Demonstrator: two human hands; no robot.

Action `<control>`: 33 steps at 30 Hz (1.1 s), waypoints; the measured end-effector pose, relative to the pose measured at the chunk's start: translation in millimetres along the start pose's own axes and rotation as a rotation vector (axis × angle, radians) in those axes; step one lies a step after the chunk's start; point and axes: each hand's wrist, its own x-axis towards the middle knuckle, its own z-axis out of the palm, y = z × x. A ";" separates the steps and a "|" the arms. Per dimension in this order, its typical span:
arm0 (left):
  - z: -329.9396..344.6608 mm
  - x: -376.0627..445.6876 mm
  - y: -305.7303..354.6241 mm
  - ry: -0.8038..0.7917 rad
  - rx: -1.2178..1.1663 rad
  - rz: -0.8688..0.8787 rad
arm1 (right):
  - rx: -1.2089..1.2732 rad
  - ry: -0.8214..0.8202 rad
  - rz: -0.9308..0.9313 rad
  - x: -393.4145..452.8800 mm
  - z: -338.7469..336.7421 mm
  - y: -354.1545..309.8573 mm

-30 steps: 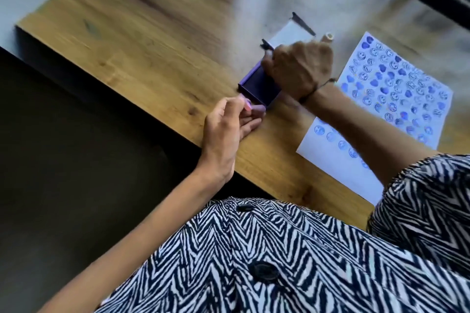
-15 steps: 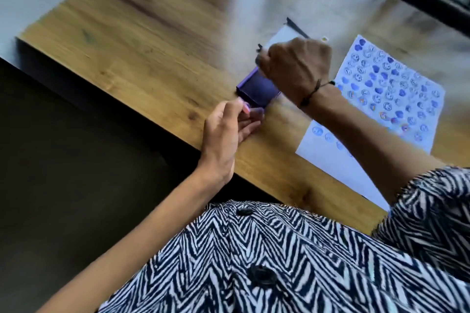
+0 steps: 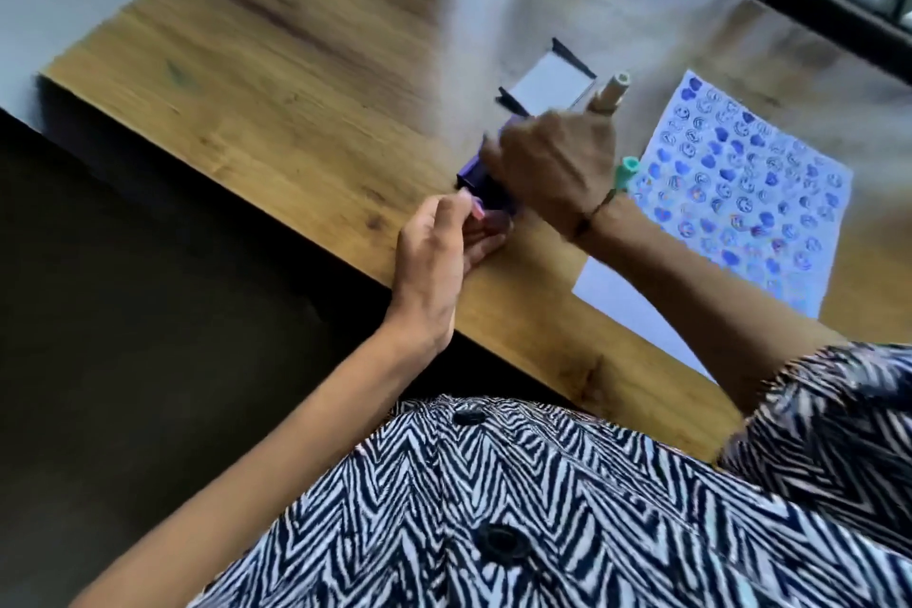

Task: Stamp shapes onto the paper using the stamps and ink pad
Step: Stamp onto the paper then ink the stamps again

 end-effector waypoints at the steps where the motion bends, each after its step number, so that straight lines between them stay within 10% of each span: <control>1: 0.6 -1.0 -0.1 0.003 0.013 -0.001 | -0.016 -0.026 0.003 5.4 4.7 -5.2; 6: 0.2 0.7 -0.9 -0.001 0.003 -0.003 | -0.193 0.511 -0.187 9.6 -11.1 -37.4; 33: 7.8 -11.5 -11.0 -0.087 0.275 0.165 | 0.106 0.436 0.012 -12.8 -25.6 -7.9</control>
